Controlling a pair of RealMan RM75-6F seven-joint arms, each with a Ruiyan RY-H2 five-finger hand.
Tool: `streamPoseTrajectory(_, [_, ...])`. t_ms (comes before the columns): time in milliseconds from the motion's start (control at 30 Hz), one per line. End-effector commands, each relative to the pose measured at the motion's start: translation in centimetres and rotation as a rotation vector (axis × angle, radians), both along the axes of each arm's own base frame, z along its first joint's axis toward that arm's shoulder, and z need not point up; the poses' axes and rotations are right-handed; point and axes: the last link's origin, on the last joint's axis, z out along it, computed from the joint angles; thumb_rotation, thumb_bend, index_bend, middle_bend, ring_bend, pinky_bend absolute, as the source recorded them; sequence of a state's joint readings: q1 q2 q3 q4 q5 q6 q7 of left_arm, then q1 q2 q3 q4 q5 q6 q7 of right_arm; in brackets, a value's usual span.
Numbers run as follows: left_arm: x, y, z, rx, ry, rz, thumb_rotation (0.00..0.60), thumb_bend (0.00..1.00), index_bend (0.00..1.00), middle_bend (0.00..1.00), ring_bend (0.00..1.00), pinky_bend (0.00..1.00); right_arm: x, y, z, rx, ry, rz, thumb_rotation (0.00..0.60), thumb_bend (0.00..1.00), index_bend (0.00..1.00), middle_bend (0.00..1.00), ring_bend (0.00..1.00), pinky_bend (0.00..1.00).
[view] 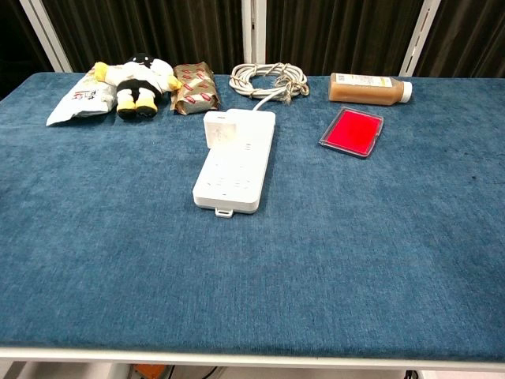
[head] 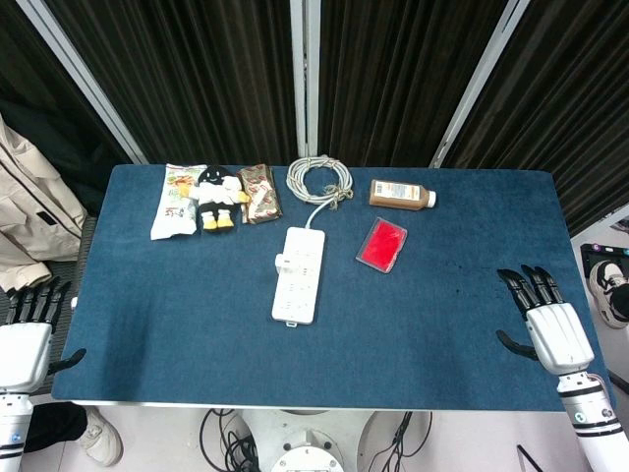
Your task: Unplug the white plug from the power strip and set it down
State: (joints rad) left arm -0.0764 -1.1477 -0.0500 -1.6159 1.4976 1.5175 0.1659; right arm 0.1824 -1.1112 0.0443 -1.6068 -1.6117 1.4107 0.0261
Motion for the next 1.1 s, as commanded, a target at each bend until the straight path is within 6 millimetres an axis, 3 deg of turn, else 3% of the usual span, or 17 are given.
streamPoseTrajectory(33, [0.6,0.6,0.2,0.000,0.003,-0.031,0.600,0.00,0.00,0.00,0.00,0.04,1.6,-0.7,-1.0,0.079,-0.022,0.082,0.600,0.19,0.02,0.14,0.00,0.00])
streamPoseTrajectory(267, [4.1,4.1,0.0,-0.041,-0.030,-0.202,0.600,0.00,0.00,0.00,0.00,0.05,8.0,-3.0,-5.8,0.346,-0.011,0.343,0.600,0.28,0.06,0.15,0.00,0.03])
streamPoseTrajectory(400, [7.4,7.3,-0.8,-0.103,-0.051,-0.341,0.600,0.00,0.02,0.02,0.00,0.07,11.8,-4.7,-9.6,0.493,0.033,0.431,0.600,0.28,0.07,0.15,0.00,0.03])
streamPoseTrajectory(567, [11.9,12.1,-2.7,-0.217,-0.062,-0.475,0.600,0.00,0.05,0.05,0.00,0.11,15.3,-6.2,-13.7,0.599,0.064,0.465,0.600,0.28,0.07,0.12,0.00,0.03])
streamPoseTrajectory(800, [17.7,18.2,-6.6,-0.373,-0.059,-0.568,0.600,0.01,0.12,0.10,0.01,0.15,18.1,-7.5,-17.2,0.648,0.047,0.450,0.600,0.28,0.05,0.10,0.00,0.03])
streamPoseTrajectory(1100, [21.4,22.5,-11.8,-0.513,-0.040,-0.564,0.600,0.02,0.15,0.13,0.03,0.17,19.2,-8.8,-20.6,0.669,0.033,0.375,0.600,0.27,0.06,0.11,0.00,0.03])
